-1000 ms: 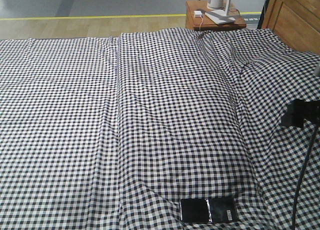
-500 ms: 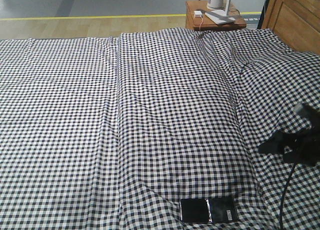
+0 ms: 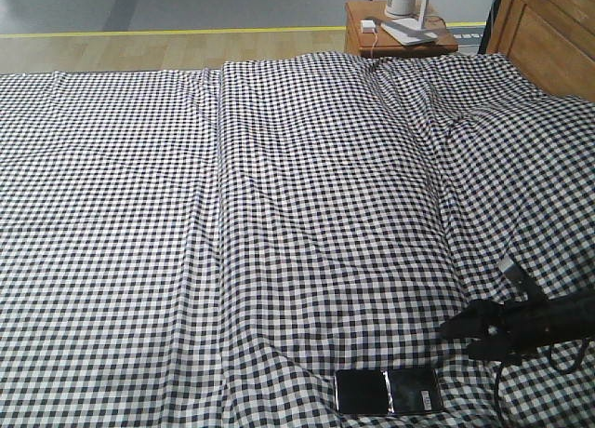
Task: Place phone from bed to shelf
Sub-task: 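Lower the open right gripper toward the black phone on the bed, then close the right gripper on the phone's edge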
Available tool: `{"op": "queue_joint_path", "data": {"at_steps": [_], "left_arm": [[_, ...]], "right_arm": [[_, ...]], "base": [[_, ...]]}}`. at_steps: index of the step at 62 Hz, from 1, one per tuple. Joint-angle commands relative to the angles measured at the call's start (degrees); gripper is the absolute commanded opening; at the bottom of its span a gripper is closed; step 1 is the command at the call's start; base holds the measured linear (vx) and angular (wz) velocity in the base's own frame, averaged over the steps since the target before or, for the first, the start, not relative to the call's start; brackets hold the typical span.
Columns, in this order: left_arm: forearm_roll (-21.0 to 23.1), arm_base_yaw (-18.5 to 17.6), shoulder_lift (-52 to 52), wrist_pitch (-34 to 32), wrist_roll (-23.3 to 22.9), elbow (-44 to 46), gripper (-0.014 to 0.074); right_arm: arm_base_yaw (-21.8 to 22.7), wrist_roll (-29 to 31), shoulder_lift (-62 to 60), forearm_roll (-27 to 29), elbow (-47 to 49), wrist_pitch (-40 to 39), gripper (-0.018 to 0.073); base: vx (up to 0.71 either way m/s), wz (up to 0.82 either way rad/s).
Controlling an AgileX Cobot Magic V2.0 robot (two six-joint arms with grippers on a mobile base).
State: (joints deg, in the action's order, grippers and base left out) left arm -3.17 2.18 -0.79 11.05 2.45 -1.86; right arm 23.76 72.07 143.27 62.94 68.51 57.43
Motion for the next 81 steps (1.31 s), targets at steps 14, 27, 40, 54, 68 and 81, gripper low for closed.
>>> {"op": "queue_joint_path", "data": {"at_steps": [14, 27, 40, 54, 68, 81], "left_arm": [[0.3, 0.0, -0.7, -4.0, -0.2, 1.5, 0.0001], [0.3, 0.0, -0.7, -4.0, -0.2, 1.5, 0.0001], [0.3, 0.0, -0.7, -4.0, -0.2, 1.5, 0.0001], [0.3, 0.0, -0.7, -4.0, -0.2, 1.5, 0.0001], [0.3, 0.0, -0.7, -4.0, -0.2, 1.5, 0.0001], [0.3, 0.0, -0.7, -4.0, -0.2, 1.5, 0.0001]], "right_arm": [[0.2, 1.0, 5.9, 1.0, 8.6, 10.2, 0.0592], [0.2, 1.3, 9.9, -0.1, 10.5, 10.6, 0.0592], [0.2, 3.6, 13.0, 0.1, 10.5, 10.6, 0.0592], [0.2, 5.8, 14.8, 0.7, 10.5, 9.4, 0.0592], [0.2, 5.4, 16.6, 1.0, 11.9, 9.0, 0.0592], [0.2, 5.4, 18.6, 2.6, 13.7, 13.3, 0.0592]], "base": [[0.0, 0.0], [0.0, 0.0], [0.0, 0.0], [0.0, 0.0], [0.0, 0.0], [0.0, 0.0]]}}
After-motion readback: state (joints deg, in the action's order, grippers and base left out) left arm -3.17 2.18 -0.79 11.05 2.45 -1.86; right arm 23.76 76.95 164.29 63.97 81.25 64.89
